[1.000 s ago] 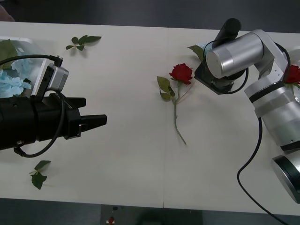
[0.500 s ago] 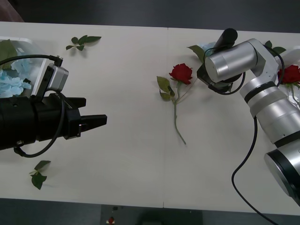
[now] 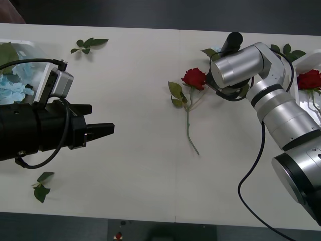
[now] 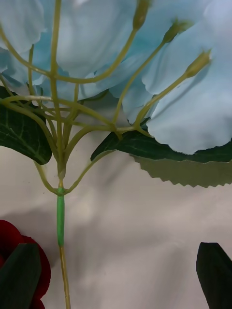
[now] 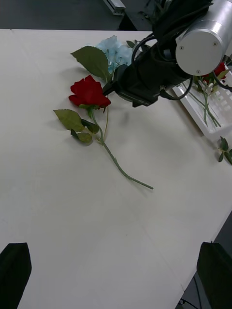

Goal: Put the red flowers into the right box and the blue flowers into the left box

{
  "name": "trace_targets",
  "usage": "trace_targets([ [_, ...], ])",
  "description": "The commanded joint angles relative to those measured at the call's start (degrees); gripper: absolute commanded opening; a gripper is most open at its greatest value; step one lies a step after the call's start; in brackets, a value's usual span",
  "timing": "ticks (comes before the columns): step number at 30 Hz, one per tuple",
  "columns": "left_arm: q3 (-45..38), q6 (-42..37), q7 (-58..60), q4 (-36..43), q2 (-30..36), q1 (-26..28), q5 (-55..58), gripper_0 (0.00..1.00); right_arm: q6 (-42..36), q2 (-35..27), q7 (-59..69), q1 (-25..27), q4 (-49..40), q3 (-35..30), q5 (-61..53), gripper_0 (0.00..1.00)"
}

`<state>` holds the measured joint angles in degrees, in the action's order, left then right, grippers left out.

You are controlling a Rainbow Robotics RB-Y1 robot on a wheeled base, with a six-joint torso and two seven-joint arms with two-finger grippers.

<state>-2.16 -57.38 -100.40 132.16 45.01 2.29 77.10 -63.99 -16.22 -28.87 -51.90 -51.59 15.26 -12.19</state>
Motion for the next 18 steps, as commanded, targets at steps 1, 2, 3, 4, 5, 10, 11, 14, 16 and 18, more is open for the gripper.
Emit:
trace_targets([
  [1,-0.7,0.7,-1.5,0.6,1.0,-1.6,-0.1,1.00,0.3,0.5,0.2,-2.3,-1.2,1.9,0.2,0.94],
  [2,-0.7,0.7,-1.5,0.6,1.0,-1.6,-0.1,1.00,0.3,0.5,0.5,-2.3,-1.2,2.4,0.2,0.93],
  [3,-0.7,0.7,-1.5,0.6,1.0,-1.6,-0.1,1.00,0.3,0.5,0.5,-2.3,-1.1,2.8,0.2,0.93],
  [4,-0.7,0.7,-1.5,0.6,1.0,-1.6,-0.1,1.00,0.3,0.5,0.5,-2.3,-0.8,3.0,0.2,0.94],
  [5,-0.7,0.7,-1.5,0.6,1.0,-1.6,-0.1,1.00,0.3,0.7,0.4,-2.3,-0.5,3.1,0.2,0.94],
  [10,-0.7,0.7,-1.5,0.6,1.0,-1.6,-0.1,1.00,0.3,0.8,0.2,-2.3,0.0,4.1,0.2,0.94],
  [11,-0.7,0.7,-1.5,0.6,1.0,-1.6,-0.1,1.00,0.3,0.8,0.6,-2.3,0.1,5.0,0.2,0.93],
  [14,-0.7,0.7,-1.5,0.6,1.0,-1.6,-0.1,1.00,0.3,0.9,0.7,-2.2,0.1,5.4,0.1,0.93],
  [16,-0.7,0.7,-1.5,0.6,1.0,-1.6,-0.1,1.00,0.3,0.8,0.7,-2.2,0.1,5.4,-0.2,0.91],
  [18,-0.7,0.7,-1.5,0.6,1.0,-1.6,-0.1,1.00,0.3,0.8,0.6,-2.3,0.1,5.5,-0.2,0.83],
])
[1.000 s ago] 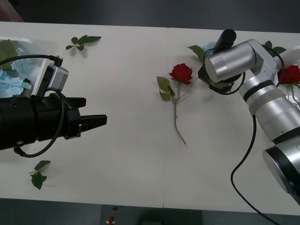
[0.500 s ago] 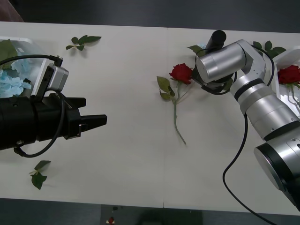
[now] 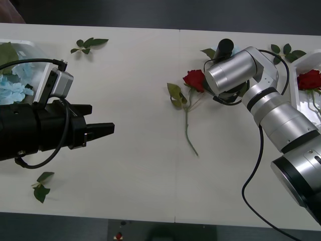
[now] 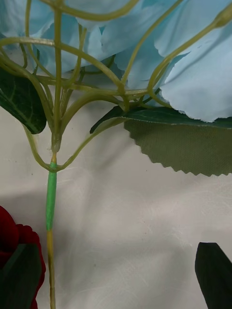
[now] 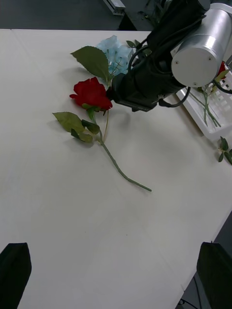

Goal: Put the red flowers into the right box and the blue flowers into the left box

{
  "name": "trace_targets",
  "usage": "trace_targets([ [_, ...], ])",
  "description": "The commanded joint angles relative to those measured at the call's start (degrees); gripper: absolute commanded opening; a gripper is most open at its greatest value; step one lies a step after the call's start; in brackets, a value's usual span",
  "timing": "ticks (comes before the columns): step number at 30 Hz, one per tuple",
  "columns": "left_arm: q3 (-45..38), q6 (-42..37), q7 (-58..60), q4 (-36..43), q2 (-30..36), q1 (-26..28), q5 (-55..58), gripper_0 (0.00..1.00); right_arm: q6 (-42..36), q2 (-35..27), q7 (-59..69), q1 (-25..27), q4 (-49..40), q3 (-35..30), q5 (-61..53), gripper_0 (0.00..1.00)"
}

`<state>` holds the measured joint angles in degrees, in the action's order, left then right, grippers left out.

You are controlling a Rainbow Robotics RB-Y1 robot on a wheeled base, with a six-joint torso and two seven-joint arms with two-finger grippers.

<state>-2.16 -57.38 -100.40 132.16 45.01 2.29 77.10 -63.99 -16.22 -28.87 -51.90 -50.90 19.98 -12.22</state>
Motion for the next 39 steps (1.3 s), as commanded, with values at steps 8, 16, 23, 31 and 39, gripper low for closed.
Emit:
trace_targets([
  [8,-0.7,0.7,-1.5,0.6,1.0,-1.6,-0.1,1.00,0.3,0.8,0.4,-2.2,-0.6,0.8,-0.6,0.08],
  [16,-0.7,0.7,-1.5,0.6,1.0,-1.6,-0.1,1.00,0.3,0.8,0.4,-2.2,-0.6,1.4,-1.5,0.06],
  [23,-0.7,0.7,-1.5,0.6,1.0,-1.6,-0.1,1.00,0.2,0.7,0.5,-2.2,-0.6,1.8,-1.8,0.00],
  [31,-0.7,0.7,-1.5,0.6,1.0,-1.6,-0.1,1.00,-1.0,-0.1,-0.2,-2.5,-0.8,1.8,-1.6,0.00],
  [39,-0.7,0.7,-1.5,0.6,1.0,-1.6,-0.1,1.00,-5.9,-6.6,-6.2,-2.8,-9.7,1.9,-4.9,0.00],
])
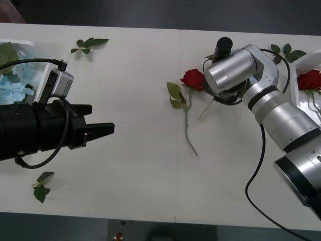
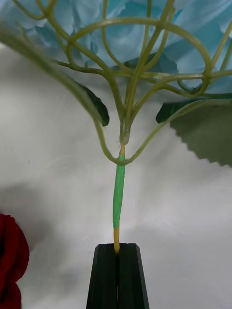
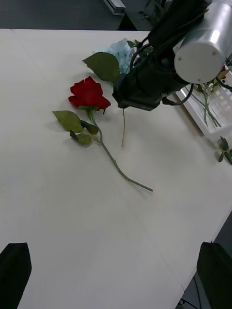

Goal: Put the red flowers into the right box and the blue flowers into the left box

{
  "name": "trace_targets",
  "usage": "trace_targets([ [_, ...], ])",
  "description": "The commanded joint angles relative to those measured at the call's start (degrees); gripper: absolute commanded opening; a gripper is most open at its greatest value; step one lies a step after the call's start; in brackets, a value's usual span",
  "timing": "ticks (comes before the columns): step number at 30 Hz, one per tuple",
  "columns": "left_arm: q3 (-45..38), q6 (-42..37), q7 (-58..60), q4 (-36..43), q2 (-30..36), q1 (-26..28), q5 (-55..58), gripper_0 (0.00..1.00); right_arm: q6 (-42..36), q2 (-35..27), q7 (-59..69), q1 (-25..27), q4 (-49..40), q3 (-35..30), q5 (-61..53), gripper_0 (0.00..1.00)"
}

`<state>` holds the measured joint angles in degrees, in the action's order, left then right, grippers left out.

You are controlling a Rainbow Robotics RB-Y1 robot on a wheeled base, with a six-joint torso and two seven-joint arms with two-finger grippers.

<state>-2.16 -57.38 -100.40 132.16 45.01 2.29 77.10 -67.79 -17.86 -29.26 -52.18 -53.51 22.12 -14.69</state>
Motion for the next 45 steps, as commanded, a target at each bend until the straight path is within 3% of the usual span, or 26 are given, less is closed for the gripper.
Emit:
trace_targets([
  [1,-0.7,0.7,-1.5,0.6,1.0,-1.6,-0.1,1.00,-2.7,-6.1,-7.0,-2.5,-8.5,-0.3,-3.5,0.00],
  [9,-0.7,0.7,-1.5,0.6,1.0,-1.6,-0.1,1.00,-4.5,-15.1,-19.3,-0.8,-22.2,-3.8,-14.0,0.00],
  [18,-0.7,0.7,-1.5,0.6,1.0,-1.6,-0.1,1.00,-4.1,-15.0,-34.9,6.7,-37.5,-20.2,-39.0,0.00],
  [28,-0.7,0.7,-1.5,0.6,1.0,-1.6,-0.1,1.00,-4.2,-12.4,-52.6,7.9,-38.1,-27.1,-70.0,0.00],
  [37,-0.7,0.7,-1.5,0.6,1.0,-1.6,-0.1,1.00,-4.2,-8.7,-73.3,7.9,-38.1,-29.5,-86.7,0.00],
  [45,-2.0,0.3,-0.6,-0.8,-0.2,-1.5,4.6,1.00,-4.2,-6.5,-78.4,7.9,-38.2,-28.5,-94.8,0.00],
])
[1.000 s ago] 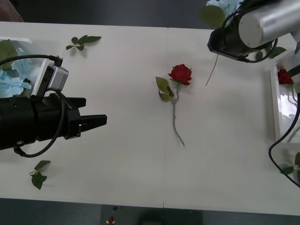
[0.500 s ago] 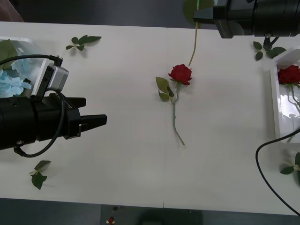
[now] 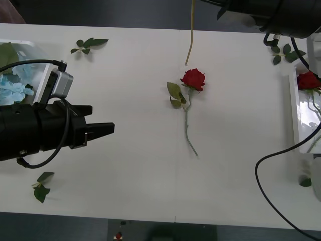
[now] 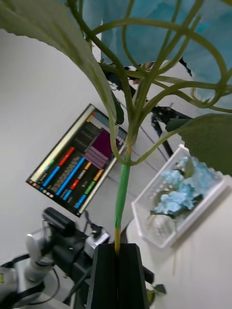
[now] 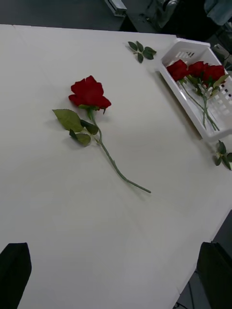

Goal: Put the red flowers into the right box and the blue flowers into the left box

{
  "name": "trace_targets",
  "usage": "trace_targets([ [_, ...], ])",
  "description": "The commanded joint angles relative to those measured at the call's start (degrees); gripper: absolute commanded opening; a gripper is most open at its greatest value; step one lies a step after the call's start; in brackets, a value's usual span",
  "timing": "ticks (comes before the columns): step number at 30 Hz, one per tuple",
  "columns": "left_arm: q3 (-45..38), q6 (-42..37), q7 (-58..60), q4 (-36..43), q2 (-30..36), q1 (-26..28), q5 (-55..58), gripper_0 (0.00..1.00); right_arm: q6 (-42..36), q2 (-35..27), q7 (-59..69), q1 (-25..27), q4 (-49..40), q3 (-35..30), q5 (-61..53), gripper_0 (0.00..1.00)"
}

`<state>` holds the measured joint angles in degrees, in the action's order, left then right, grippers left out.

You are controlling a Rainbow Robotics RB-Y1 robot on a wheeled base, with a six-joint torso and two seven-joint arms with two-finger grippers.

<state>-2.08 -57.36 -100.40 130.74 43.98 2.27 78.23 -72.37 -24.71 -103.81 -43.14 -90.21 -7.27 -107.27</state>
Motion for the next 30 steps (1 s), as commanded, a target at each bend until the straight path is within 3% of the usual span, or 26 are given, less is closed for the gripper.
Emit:
trace_targets([
  [1,-2.2,0.1,-0.1,0.6,1.5,-2.0,5.3,1.00,0.4,0.4,-4.0,-1.2,-1.6,1.1,-2.5,0.00],
  [9,-2.2,1.1,6.7,0.9,5.7,-7.7,17.3,1.00,0.6,1.6,-4.0,-1.2,-1.7,2.4,-3.5,0.00],
  [15,-0.4,2.3,11.8,1.4,7.5,-13.8,20.4,1.00,1.6,2.9,-3.7,-1.2,-1.7,3.5,-3.5,0.00],
  [25,11.7,15.4,20.8,2.8,6.7,-22.0,15.2,1.00,2.1,3.2,-3.7,-1.2,-1.7,3.8,-3.5,0.00],
  [30,13.2,16.3,25.1,2.6,4.2,-24.7,9.7,1.00,2.1,3.2,-3.7,-1.2,-1.7,3.8,-3.5,0.00],
])
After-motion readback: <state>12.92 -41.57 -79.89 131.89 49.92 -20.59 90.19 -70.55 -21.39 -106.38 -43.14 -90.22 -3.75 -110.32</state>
